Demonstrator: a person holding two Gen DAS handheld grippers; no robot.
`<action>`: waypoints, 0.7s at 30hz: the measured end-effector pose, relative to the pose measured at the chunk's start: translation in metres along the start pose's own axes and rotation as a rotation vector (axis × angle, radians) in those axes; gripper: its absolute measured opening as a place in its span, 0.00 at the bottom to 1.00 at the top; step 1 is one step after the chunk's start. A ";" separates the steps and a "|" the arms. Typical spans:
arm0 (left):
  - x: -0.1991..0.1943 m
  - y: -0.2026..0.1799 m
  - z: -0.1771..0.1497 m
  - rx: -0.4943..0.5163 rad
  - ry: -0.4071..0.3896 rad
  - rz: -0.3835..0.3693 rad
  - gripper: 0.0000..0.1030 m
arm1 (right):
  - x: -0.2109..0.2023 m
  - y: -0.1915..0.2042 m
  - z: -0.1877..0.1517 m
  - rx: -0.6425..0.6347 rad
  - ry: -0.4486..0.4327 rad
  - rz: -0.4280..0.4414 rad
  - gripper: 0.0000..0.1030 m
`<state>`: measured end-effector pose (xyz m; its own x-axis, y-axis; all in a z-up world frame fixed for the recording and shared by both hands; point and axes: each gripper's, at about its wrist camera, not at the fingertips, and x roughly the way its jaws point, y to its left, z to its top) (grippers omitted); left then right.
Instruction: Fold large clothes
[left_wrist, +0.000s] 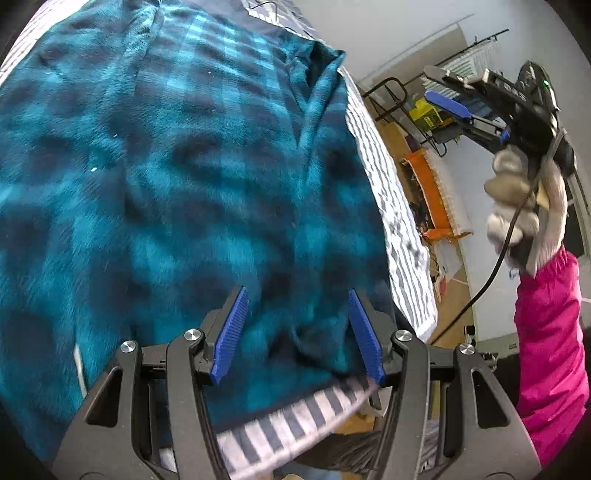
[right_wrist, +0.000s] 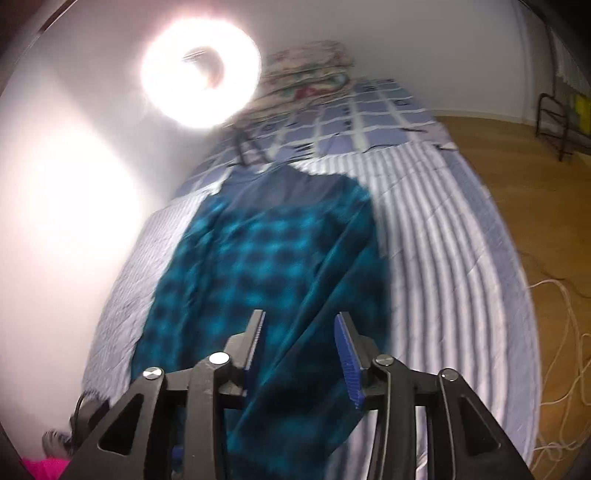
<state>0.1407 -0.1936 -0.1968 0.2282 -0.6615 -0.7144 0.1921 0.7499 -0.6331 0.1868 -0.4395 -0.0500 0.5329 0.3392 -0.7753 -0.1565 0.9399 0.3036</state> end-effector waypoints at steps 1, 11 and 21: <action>0.004 0.002 0.002 -0.003 0.004 -0.003 0.56 | 0.007 -0.004 0.007 0.005 0.000 -0.017 0.45; 0.036 0.004 0.015 0.057 0.084 -0.051 0.24 | 0.109 -0.045 0.075 0.120 0.050 -0.038 0.45; 0.023 -0.018 0.010 0.062 0.029 -0.075 0.02 | 0.141 -0.028 0.094 0.050 0.097 -0.149 0.03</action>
<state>0.1515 -0.2222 -0.1986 0.1835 -0.7151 -0.6745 0.2670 0.6966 -0.6660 0.3445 -0.4220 -0.1154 0.4641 0.2008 -0.8627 -0.0393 0.9777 0.2064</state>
